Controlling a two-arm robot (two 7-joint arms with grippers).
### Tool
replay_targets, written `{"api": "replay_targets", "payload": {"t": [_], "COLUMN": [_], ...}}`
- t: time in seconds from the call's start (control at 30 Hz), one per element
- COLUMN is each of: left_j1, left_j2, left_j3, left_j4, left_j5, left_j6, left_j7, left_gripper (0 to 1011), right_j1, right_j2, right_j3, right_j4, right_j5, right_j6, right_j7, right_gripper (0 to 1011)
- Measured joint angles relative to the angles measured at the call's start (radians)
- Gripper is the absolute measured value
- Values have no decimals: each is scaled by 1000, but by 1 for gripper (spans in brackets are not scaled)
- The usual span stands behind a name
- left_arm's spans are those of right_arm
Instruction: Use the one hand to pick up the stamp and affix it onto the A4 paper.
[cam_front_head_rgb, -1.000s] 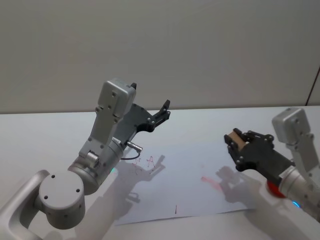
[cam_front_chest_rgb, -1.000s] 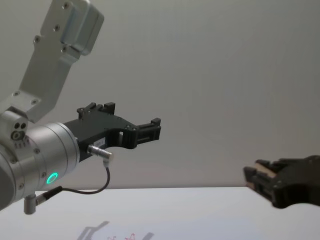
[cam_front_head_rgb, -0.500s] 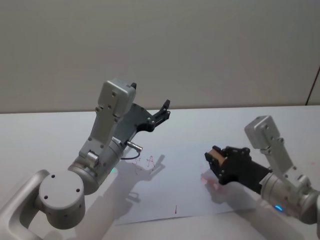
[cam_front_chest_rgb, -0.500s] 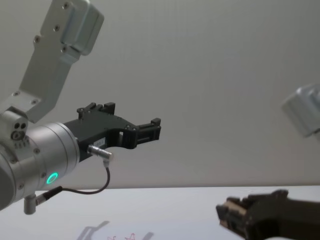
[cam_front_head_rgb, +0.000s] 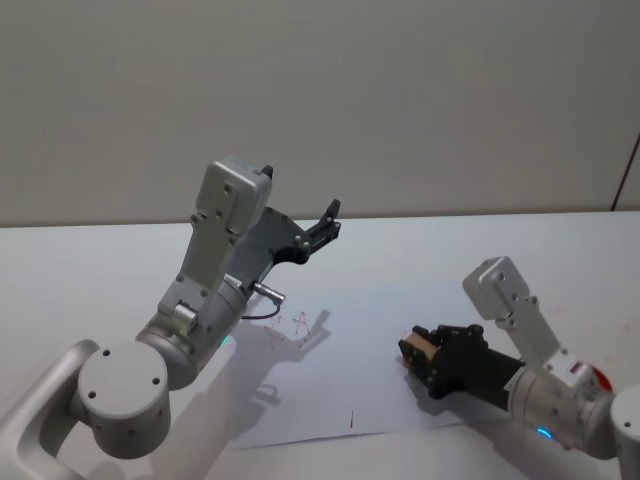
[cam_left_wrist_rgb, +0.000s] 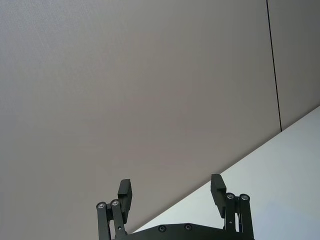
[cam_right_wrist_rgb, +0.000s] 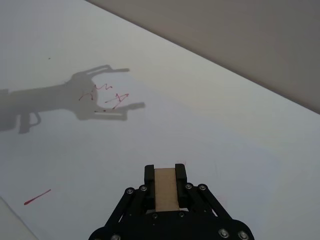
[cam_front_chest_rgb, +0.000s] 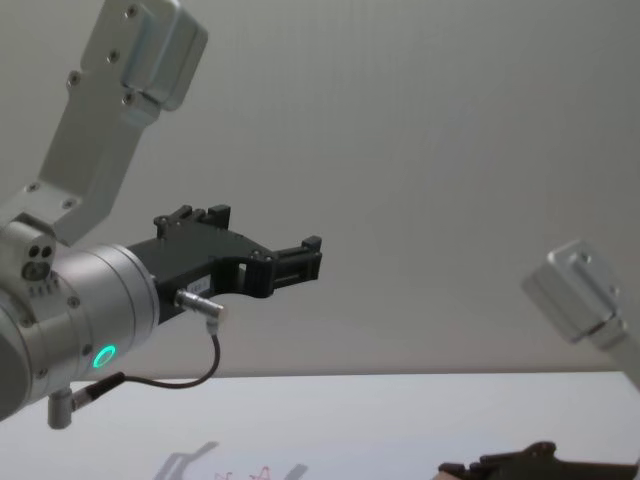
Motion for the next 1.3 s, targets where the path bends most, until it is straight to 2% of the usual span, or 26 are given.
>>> {"api": "replay_targets", "payload": {"t": [0.4, 0.7, 0.93, 1.3], "left_j1": [0, 0, 0, 0], "left_j2": [0, 0, 0, 0], "left_j3": [0, 0, 0, 0], "left_j4": [0, 0, 0, 0], "left_j5": [0, 0, 0, 0], "left_j6": [0, 0, 0, 0], "left_j7": [0, 0, 0, 0], "left_gripper": [1001, 1001, 1001, 1001], "right_j1": [11, 10, 8, -35], "right_j2": [-6, -5, 1, 36], "right_j3": [-8, -12, -1, 34], "right_j4": [31, 25, -28, -185], "right_j5": [-7, 0, 21, 85], "right_j6": [10, 2, -16, -24], "right_j7": [7, -19, -56, -166], "right_gripper": [219, 219, 219, 219]}}
